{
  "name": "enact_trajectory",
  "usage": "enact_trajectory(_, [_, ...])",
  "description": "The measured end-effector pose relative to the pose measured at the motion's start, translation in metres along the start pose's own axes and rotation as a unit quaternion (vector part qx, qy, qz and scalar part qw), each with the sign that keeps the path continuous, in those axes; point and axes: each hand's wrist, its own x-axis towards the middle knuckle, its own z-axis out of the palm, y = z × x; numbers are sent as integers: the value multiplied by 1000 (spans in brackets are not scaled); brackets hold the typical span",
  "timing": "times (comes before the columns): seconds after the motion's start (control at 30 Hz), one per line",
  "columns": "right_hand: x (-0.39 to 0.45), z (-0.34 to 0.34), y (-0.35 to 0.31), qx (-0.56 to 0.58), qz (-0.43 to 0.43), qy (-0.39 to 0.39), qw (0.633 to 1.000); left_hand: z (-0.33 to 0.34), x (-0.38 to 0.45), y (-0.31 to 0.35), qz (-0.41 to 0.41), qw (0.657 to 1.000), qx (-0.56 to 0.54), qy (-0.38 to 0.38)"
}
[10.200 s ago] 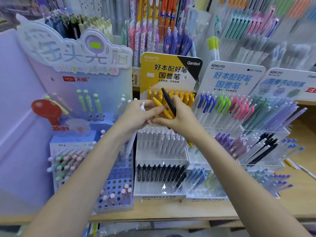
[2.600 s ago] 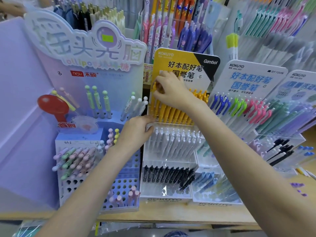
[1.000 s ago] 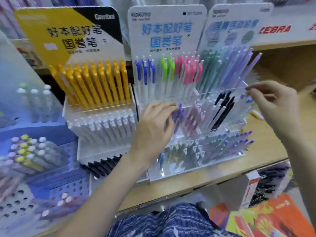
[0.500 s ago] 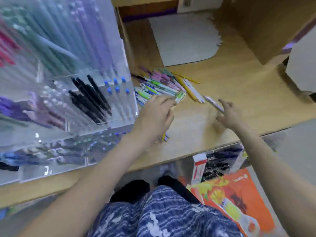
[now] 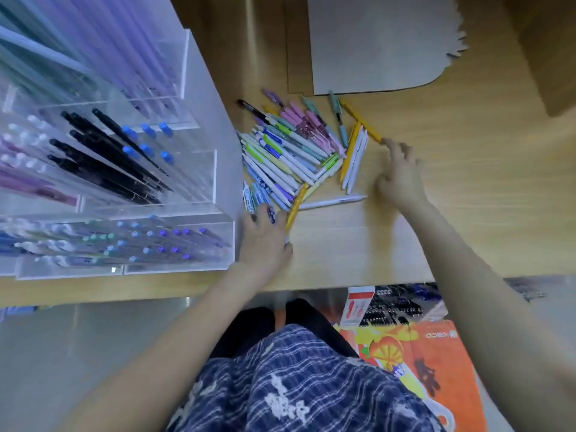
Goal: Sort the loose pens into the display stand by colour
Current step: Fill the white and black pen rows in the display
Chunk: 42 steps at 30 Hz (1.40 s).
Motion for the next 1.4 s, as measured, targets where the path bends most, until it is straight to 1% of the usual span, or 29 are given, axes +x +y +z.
enact_trajectory(0.03, [18, -3, 3, -29, 2, -24, 999, -1, 1, -1, -12, 1000, -5, 1])
enact_trajectory(0.07, [36, -5, 0, -26, 5, -45, 999, -1, 3, -1, -27, 1000, -15, 1])
enact_trajectory(0.13, [65, -5, -13, 19, 11, -74, 997, -3, 7, 1, -47, 999, -21, -3])
enact_trajectory(0.17, [75, -3, -22, 26, 9, -89, 996, -2, 10, 3, -51, 999, -5, -6])
enact_trajectory(0.23, [85, 6, -34, -18, -9, -109, 994, -1, 14, 8, -51, 998, 26, 6])
enact_trajectory(0.27, [85, 9, -37, -43, -24, -108, 993, -1, 16, 9, -51, 998, 37, 18])
enact_trajectory(0.33, [78, 15, -38, -55, -45, -93, 993, -1, 20, 10, -54, 996, 55, 36])
enact_trajectory(0.4, [59, 22, -32, -47, -37, -73, 996, 0, 19, 10, -63, 996, 52, 32])
enact_trajectory(0.53, [6, 49, -25, 27, -4, -24, 999, 9, 20, 11, -83, 995, -11, 50])
enact_trajectory(0.6, [-3, 59, -35, 80, -1, -41, 996, 12, 20, 10, -89, 994, -39, 57])
enact_trajectory(0.7, [0, 45, -53, 199, -27, -73, 977, 12, 20, 9, -92, 992, -62, 67])
enact_trajectory(0.73, [1, 37, -53, 207, -29, -75, 975, 10, 20, 9, -95, 991, -58, 69])
enact_trajectory(0.8, [-8, 16, -45, 141, 1, -98, 985, 9, 24, 8, -106, 991, -46, 64])
enact_trajectory(0.9, [-55, 5, -46, 59, 59, -192, 978, 7, 31, 9, -136, 988, -48, 61])
enact_trajectory(0.93, [-72, 12, -51, 25, 59, -212, 975, 8, 34, 9, -144, 987, -40, 62])
enact_trajectory(0.97, [-85, 21, -58, -11, 51, -214, 975, 8, 36, 9, -149, 986, -32, 60])
enact_trajectory(1.0, [-92, 32, -63, -44, 39, -198, 978, 8, 36, 9, -153, 986, -29, 54])
enact_trajectory(1.07, [-94, 52, -71, -97, 19, -130, 987, 7, 36, 9, -157, 986, -38, 38])
enact_trajectory(1.1, [-91, 57, -74, -112, 14, -96, 989, 8, 34, 9, -157, 986, -44, 30])
enact_trajectory(1.17, [-85, 65, -73, -111, 1, -56, 992, 9, 33, 9, -155, 987, -44, 23])
enact_trajectory(1.27, [-84, 65, -70, -90, -38, -36, 995, 18, 35, 6, -159, 987, -24, 21])
enact_trajectory(1.37, [-92, 59, -63, -121, -33, -55, 991, 23, 30, 5, -163, 986, -10, 18])
enact_trajectory(1.4, [-97, 58, -58, -133, -30, -50, 989, 25, 27, 4, -167, 986, -15, 15])
